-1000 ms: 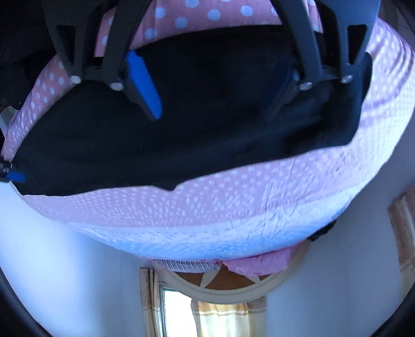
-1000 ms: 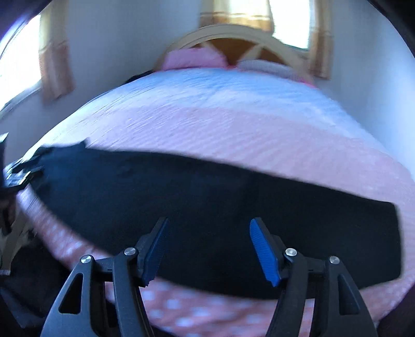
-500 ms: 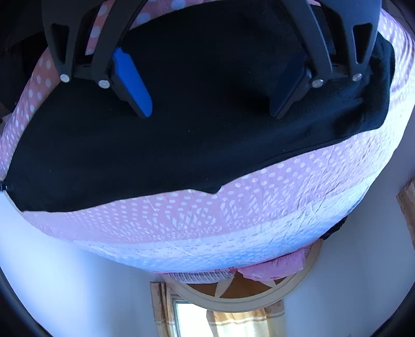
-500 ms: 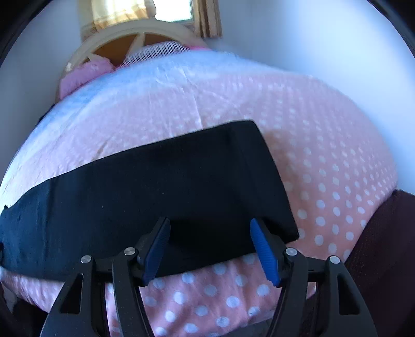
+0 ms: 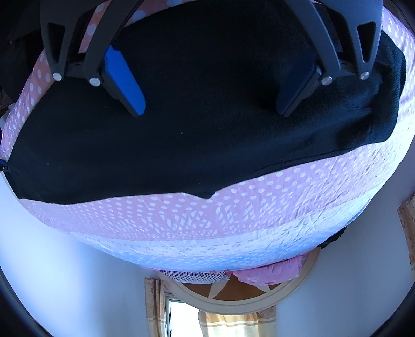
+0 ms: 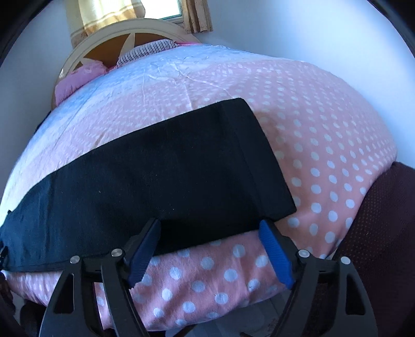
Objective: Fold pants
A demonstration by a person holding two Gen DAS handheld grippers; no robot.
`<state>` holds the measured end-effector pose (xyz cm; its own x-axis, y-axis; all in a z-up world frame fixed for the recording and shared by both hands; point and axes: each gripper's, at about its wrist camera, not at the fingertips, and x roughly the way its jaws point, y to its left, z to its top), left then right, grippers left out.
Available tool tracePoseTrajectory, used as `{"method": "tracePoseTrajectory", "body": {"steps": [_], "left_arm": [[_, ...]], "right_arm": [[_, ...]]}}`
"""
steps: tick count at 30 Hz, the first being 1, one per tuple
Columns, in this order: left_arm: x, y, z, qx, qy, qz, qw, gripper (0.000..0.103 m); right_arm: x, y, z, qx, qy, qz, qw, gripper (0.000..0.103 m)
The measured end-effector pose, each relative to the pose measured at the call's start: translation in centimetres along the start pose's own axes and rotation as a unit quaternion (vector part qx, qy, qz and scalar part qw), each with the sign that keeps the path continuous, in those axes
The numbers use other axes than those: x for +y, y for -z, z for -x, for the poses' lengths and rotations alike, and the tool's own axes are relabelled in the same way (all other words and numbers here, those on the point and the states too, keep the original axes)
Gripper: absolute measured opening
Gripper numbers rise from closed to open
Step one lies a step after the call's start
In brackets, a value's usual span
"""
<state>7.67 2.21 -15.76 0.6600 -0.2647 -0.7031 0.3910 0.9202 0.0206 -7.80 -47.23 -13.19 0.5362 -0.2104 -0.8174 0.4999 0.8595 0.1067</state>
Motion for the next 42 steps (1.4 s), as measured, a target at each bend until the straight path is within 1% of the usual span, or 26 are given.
{"method": "tracePoseTrajectory", "body": {"steps": [4, 6, 7, 8, 10, 12, 15, 16, 18, 19, 20, 21, 22, 23, 25, 28, 29, 30, 33, 35, 36, 38, 39, 40, 41, 42], "left_arm": [[0.1, -0.5, 0.3, 0.01, -0.002, -0.01, 0.9999, 0.103], [0.6, -0.8, 1.1, 0.005, -0.029, -0.027, 0.9992, 0.103], [1.5, -0.9, 1.8, -0.007, -0.051, -0.032, 0.9981, 0.103], [2.2, -1.0, 2.3, -0.015, -0.062, -0.031, 0.9975, 0.103], [4.9, -1.0, 3.6, -0.027, -0.089, -0.01, 0.9956, 0.103], [7.5, -0.7, 4.3, -0.029, -0.114, 0.016, 0.9929, 0.103], [10.7, 0.2, 4.5, -0.017, -0.124, 0.056, 0.9906, 0.103], [11.4, 0.5, 4.3, -0.011, -0.132, 0.063, 0.9892, 0.103], [12.3, 1.2, 3.5, 0.0, -0.157, 0.066, 0.9855, 0.103], [12.7, 1.4, 3.0, 0.012, -0.173, 0.07, 0.9824, 0.103], [13.0, 1.7, 2.6, 0.02, -0.173, 0.08, 0.9816, 0.103], [13.2, 1.9, 2.6, 0.019, -0.166, 0.088, 0.982, 0.103], [13.2, 1.9, 2.8, 0.016, -0.168, 0.093, 0.9812, 0.103], [12.9, 1.7, 2.9, 0.014, -0.172, 0.091, 0.9807, 0.103], [12.1, 1.1, 3.3, 0.004, -0.172, 0.08, 0.9818, 0.103], [10.3, -0.4, 4.3, -0.017, -0.154, 0.073, 0.9853, 0.103], [9.4, -0.9, 4.6, -0.023, -0.143, 0.07, 0.987, 0.103], [8.7, -1.3, 4.9, -0.028, -0.133, 0.066, 0.9885, 0.103], [5.2, -2.8, 5.0, -0.036, -0.084, 0.046, 0.9947, 0.103], [2.8, -3.8, 4.9, -0.038, -0.051, 0.032, 0.9975, 0.103], [2.1, -4.5, 4.6, -0.039, -0.034, 0.025, 0.9984, 0.103], [-1.1, -5.5, 4.1, -0.035, 0.005, 0.001, 0.9994, 0.103], [-2.4, -6.0, 3.9, -0.033, 0.021, -0.008, 0.9992, 0.103], [-3.9, -6.5, 3.6, -0.03, 0.042, -0.018, 0.9985, 0.103], [-5.5, -7.0, 3.3, -0.026, 0.067, -0.026, 0.9971, 0.103], [-7.0, -7.5, 2.9, -0.021, 0.092, -0.031, 0.9951, 0.103]], "right_arm": [[0.2, 0.1, 0.0, 0.001, 0.002, 0.003, 1.0, 0.08], [0.1, 0.1, 0.1, 0.0, 0.001, 0.002, 1.0, 0.08], [0.0, 0.1, 0.3, 0.001, -0.002, -0.002, 1.0, 0.08], [-0.2, 0.1, 0.4, 0.001, -0.007, -0.008, 1.0, 0.08], [-0.8, 0.1, 1.1, -0.005, -0.024, -0.027, 0.999, 0.08], [-1.7, -0.4, 2.5, -0.033, -0.039, -0.046, 0.998, 0.08], [-3.9, -1.6, 4.2, -0.069, -0.046, -0.084, 0.993, 0.08], [-4.8, -2.1, 4.3, -0.07, -0.049, -0.097, 0.992, 0.08], [-6.5, -2.8, 4.0, -0.065, -0.052, -0.12, 0.989, 0.079], [-7.2, -3.0, 3.7, -0.058, -0.056, -0.127, 0.989, 0.075], [-7.7, -3.2, 3.3, -0.048, -0.064, -0.13, 0.988, 0.072], [-8.1, -3.4, 2.9, -0.036, -0.076, -0.133, 0.987, 0.064], [-8.4, -3.6, 2.6, -0.027, -0.087, -0.138, 0.986, 0.06], [-8.8, -3.8, 2.2, -0.017, -0.098, -0.143, 0.985, 0.059], [-8.8, -4.1, 1.7, -0.01, -0.105, -0.139, 0.985, 0.059], [-8.6, -4.2, 0.5, 0.005, -0.116, -0.132, 0.984, 0.059], [-8.4, -4.2, -0.1, 0.01, -0.122, -0.133, 0.983, 0.058], [-8.2, -4.1, -0.6, 0.018, -0.128, -0.132, 0.983, 0.052], [-7.8, -4.1, -1.3, 0.02, -0.132, -0.115, 0.984, 0.05], [-7.6, -4.0, -1.4, 0.024, -0.138, -0.112, 0.984, 0.043], [-7.5, -4.1, -1.5, 0.027, -0.139, -0.111, 0.984, 0.036], [-7.7, -4.1, -1.5, 0.03, -0.141, -0.103, 0.984, 0.034], [-7.6, -4.0, -1.4, 0.032, -0.15, -0.102, 0.983, 0.034], [-7.4, -3.9, -1.3, 0.035, -0.159, -0.096, 0.982, 0.031], [-7.2, -3.9, -1.4, 0.035, -0.15, -0.087, 0.984, 0.025], [-7.2, -3.8, -1.5, 0.035, -0.139, -0.083, 0.986, 0.015]]}}
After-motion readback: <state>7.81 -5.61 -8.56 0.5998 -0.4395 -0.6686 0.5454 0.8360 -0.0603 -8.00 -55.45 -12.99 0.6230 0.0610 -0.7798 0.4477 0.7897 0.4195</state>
